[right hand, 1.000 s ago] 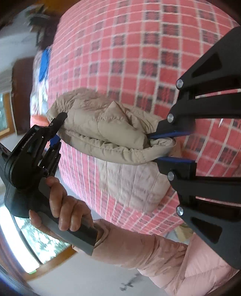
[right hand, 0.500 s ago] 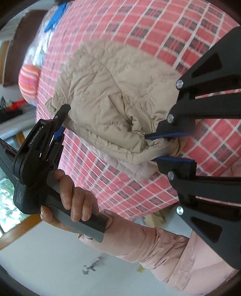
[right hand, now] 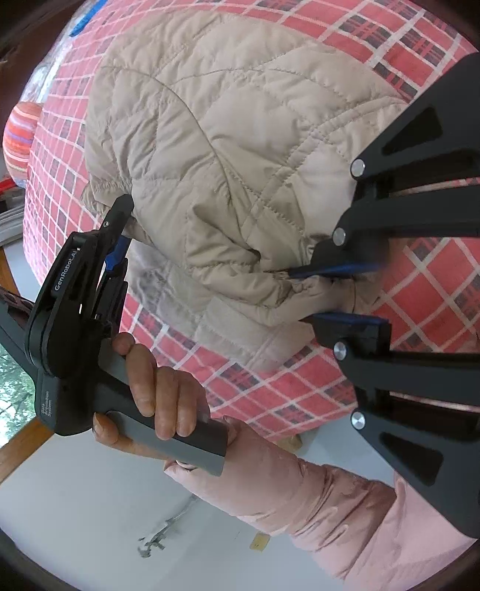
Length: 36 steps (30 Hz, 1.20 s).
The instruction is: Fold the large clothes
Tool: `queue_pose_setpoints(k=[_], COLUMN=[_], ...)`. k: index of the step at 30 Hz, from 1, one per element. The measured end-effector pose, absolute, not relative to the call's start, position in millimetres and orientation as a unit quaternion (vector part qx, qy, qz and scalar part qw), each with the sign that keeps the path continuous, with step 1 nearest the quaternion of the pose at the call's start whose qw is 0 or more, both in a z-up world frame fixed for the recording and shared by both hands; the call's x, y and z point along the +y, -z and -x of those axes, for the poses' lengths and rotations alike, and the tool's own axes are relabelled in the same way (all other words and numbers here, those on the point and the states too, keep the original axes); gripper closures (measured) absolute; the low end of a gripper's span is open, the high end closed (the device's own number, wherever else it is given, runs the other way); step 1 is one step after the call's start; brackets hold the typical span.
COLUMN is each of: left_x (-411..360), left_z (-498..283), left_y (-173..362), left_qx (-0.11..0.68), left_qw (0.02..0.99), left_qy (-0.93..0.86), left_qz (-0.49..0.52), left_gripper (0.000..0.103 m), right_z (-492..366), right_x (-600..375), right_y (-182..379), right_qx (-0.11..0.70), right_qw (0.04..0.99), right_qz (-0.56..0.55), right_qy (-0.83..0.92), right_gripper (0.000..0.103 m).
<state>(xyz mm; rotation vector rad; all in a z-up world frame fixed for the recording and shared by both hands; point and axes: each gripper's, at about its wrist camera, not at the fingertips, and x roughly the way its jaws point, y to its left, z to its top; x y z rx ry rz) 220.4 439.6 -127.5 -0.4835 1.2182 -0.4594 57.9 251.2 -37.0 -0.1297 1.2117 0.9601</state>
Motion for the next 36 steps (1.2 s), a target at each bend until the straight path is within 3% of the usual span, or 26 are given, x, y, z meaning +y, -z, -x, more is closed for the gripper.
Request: queue_pose_setpoints(k=[3,8,17,23,29,36], left_x=[445,444,433,417,399,397], left_z=[-215,-202,-209,-207,-195,-194], left_y=[130,124,124,128,130,131], left_qx=[0.549,0.529,0.526,0.532,0.537,0.538], left_qw=[0.775,0.792,0.791,0.790,0.793,0.798], left_qy=[0.215,0.221,0.229,0.233,0.234,0.217], left_qz=[0.227,0.210,0.211,0.195,0.166,0.163], left_gripper=[0.076,0.058,0.038,0.031,0.029,0.055], right_z=[-58,-59,-56,-55,-58,-54], right_x=[254,260,263,263,265,263], right_y=[44,48,48,46,47,40], right_qx=[0.547,0.547,0.538,0.539,0.542,0.530], right_qw=[0.713,0.712,0.719,0.717,0.714,0.722], right_qz=[0.067,0.072,0.087,0.087,0.084,0.081], right_qy=[-0.433,-0.434,-0.432,-0.435,-0.435,-0.438], right_gripper=[0.086,0.086,0.086,0.086,0.086,0.075])
